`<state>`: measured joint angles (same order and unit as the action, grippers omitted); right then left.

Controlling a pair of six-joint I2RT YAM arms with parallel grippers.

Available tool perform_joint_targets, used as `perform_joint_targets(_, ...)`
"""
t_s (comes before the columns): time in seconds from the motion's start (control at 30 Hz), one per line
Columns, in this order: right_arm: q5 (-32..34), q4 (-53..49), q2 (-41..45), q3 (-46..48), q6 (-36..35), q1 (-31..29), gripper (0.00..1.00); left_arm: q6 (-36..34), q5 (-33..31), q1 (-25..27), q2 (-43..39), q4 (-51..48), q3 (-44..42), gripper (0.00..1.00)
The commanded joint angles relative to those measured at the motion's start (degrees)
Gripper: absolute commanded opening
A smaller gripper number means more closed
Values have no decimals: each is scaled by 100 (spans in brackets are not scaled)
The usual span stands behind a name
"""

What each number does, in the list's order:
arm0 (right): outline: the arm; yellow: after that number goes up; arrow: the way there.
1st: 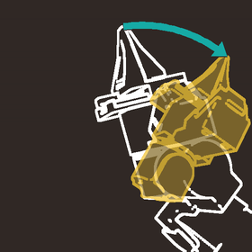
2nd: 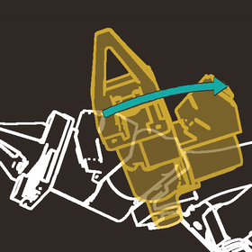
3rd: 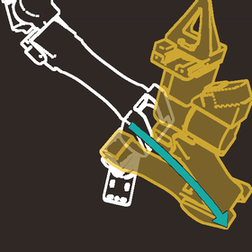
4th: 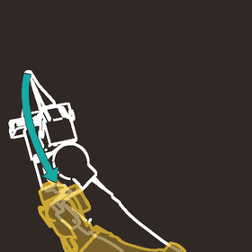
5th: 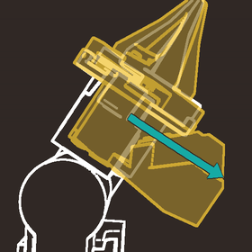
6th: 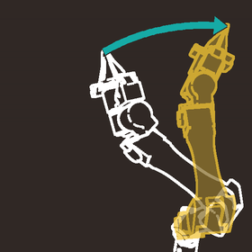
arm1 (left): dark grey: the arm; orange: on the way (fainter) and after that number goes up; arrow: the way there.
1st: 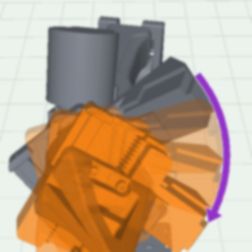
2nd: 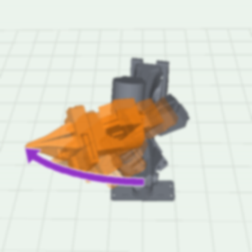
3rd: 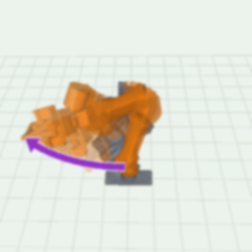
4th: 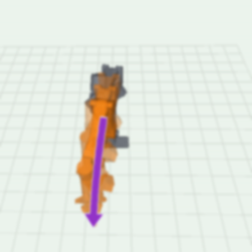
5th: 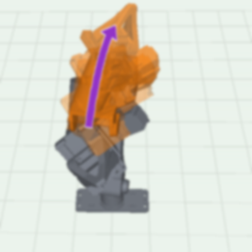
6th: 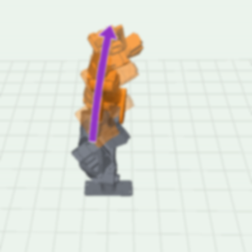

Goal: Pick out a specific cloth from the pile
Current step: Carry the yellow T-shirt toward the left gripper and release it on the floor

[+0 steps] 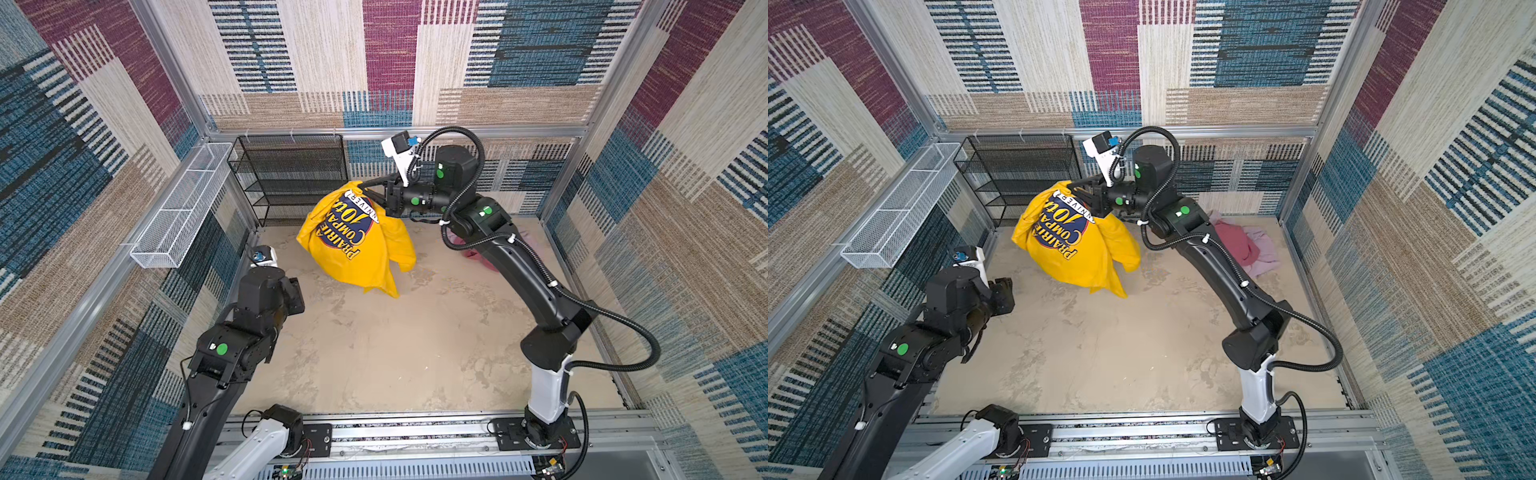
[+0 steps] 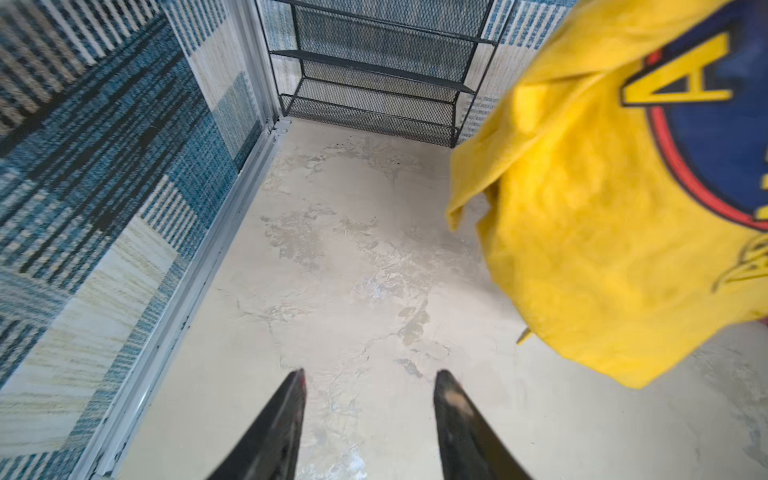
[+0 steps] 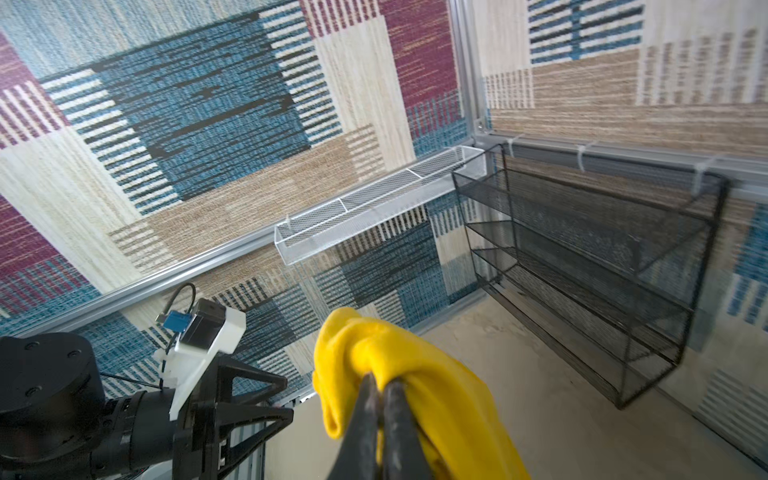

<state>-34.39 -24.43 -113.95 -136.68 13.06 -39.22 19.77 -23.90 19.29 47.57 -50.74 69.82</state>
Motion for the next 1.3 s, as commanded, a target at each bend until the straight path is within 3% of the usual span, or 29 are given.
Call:
perform_joint_targets(0.0,-249,184,-496,-566,142,-220,0,76,-329,-4,-91,-462,207,52)
perform_joint_targets(0.13,-357,237,-1194,-1083,259,-518,0,-12,-385,-3,-156,-747,383,52)
perform_joint_targets(0.57,6,607,-2707,-807,591,-833,0,-210,-641,-11,-270,-915,132,48)
perform_joint_targets(0.67,169,641,-3024,-807,639,-832,6,-228,-634,-6,-256,-881,37,48)
perform_joint_targets(0.73,373,633,-3185,-812,644,-833,15,-243,-597,-6,-257,-777,-74,48)
perform_joint_targets(0.8,549,599,-3262,-816,540,-825,35,-249,-474,-12,-243,-658,-213,47)
perform_joint_targets(0.87,772,540,-3244,-803,446,-808,47,-243,-308,-12,-203,-556,-344,47)
perform_joint_targets(0.93,889,504,-3143,-737,456,-720,51,-234,-137,-8,-141,-458,-483,47)
perform_joint_targets(1.07,903,586,-2588,-101,639,-331,52,-64,211,-8,9,-184,-830,47)
perform_joint_targets(1.27,1331,1267,-1062,1997,487,76,53,230,1156,32,543,223,-1383,45)
